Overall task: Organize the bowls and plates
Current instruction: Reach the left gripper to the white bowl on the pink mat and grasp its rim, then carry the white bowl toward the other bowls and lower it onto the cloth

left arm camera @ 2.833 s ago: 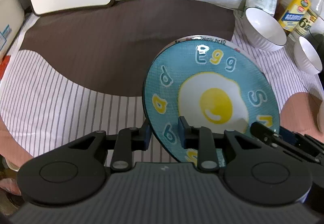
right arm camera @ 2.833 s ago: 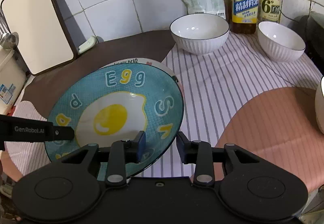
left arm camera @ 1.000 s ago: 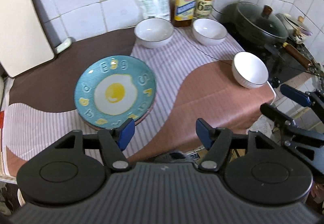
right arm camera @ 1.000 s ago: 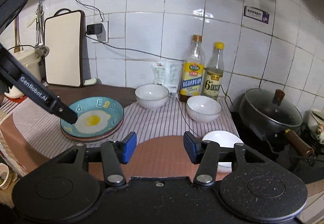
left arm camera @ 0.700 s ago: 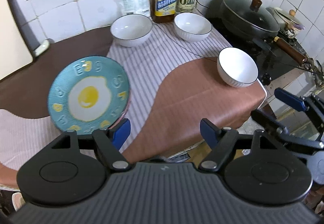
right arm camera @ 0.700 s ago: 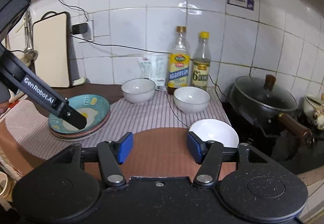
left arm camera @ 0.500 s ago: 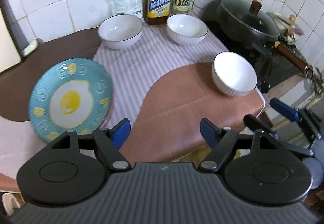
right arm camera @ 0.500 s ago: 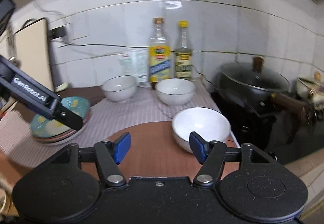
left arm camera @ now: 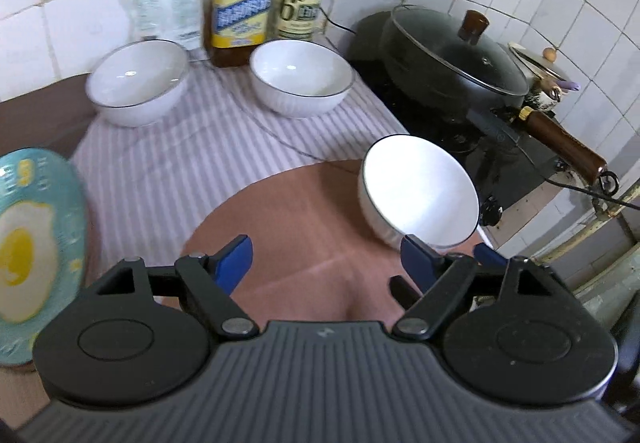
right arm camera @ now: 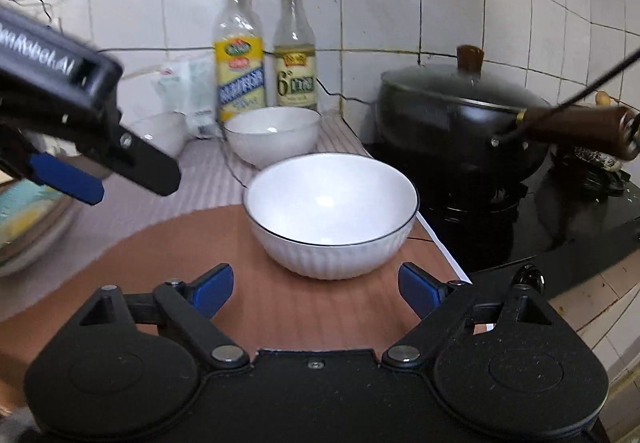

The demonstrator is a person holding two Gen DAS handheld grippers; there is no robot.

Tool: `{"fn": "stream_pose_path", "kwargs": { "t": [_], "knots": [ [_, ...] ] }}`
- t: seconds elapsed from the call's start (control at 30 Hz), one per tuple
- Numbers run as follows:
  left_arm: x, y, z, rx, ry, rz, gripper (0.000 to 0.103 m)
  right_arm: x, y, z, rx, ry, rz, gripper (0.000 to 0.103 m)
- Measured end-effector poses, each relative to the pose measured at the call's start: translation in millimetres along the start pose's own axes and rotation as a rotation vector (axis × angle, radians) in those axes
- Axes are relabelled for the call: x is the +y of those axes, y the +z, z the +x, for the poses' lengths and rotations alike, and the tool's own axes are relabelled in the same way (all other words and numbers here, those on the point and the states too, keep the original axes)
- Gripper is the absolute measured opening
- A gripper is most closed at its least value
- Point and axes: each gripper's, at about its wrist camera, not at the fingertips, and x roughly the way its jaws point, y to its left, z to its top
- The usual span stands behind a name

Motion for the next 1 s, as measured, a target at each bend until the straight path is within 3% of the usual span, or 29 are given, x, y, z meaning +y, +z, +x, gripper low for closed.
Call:
{"fn": "stream_pose_path", "kwargs": {
  "t": [0.3,0.47,0.57,0.63,0.7,1.0],
  "knots": [
    [-11,13,54,0.056,-0.107,-0.033,0.077,-8,-8,37,-0.018,-0.006,-0.023,0.092],
    [-14,18,72,0.081,-0.117,-0.044,0.064,-11,-5,45,-0.034,0.014,-0.033,0.093],
    [-12,20,81,0.107,-0.13,-0.073,0.047,-9,-4,50,-0.04,0.018,-0.05,0.093],
    [-11,20,85,0.119,-0.135,-0.08,0.031,-9,-4,52,-0.044,0.021,-0.052,0.094],
    [-10,19,87,0.115,-0.156,-0.084,0.025,-9,-4,54,-0.046,0.022,-0.051,0.094],
    [-12,16,82,0.099,-0.144,-0.071,0.023,-5,-1,52,-0.034,0.021,-0.031,0.095]
  ]
}}
